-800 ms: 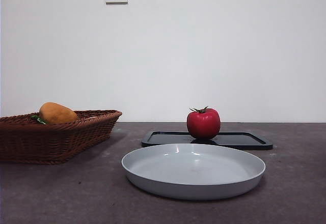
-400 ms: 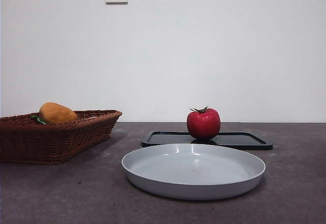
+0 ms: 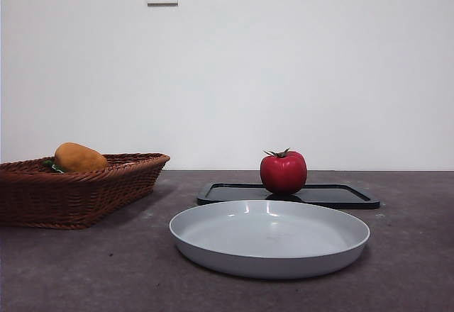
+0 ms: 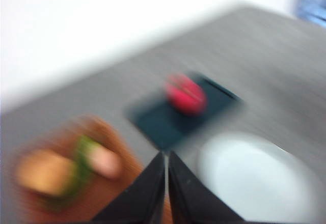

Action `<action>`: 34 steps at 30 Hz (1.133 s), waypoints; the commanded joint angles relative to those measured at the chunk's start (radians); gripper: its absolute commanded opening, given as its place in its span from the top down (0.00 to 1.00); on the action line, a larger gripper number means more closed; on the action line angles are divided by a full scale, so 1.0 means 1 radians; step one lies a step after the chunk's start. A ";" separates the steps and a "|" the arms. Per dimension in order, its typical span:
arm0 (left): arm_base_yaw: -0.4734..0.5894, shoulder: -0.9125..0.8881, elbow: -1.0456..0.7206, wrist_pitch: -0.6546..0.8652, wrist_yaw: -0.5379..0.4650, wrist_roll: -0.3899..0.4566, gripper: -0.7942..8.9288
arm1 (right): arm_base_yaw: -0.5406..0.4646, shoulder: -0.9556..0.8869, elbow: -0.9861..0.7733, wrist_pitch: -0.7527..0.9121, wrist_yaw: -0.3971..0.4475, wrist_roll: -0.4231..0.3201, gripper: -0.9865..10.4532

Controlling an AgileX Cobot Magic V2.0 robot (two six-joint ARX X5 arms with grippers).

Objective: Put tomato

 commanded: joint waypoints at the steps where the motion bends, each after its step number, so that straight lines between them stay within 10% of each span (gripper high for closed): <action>1: 0.068 -0.091 -0.103 0.229 -0.105 0.027 0.91 | 0.005 0.005 0.008 0.010 -0.002 0.002 0.91; 11: 0.177 -0.362 -0.503 0.447 -0.396 0.019 0.91 | 0.005 0.005 0.008 0.010 -0.002 0.002 0.91; 34: 0.190 -0.617 -0.892 0.333 -0.405 -0.060 0.91 | 0.005 0.005 0.008 0.010 -0.002 0.002 0.91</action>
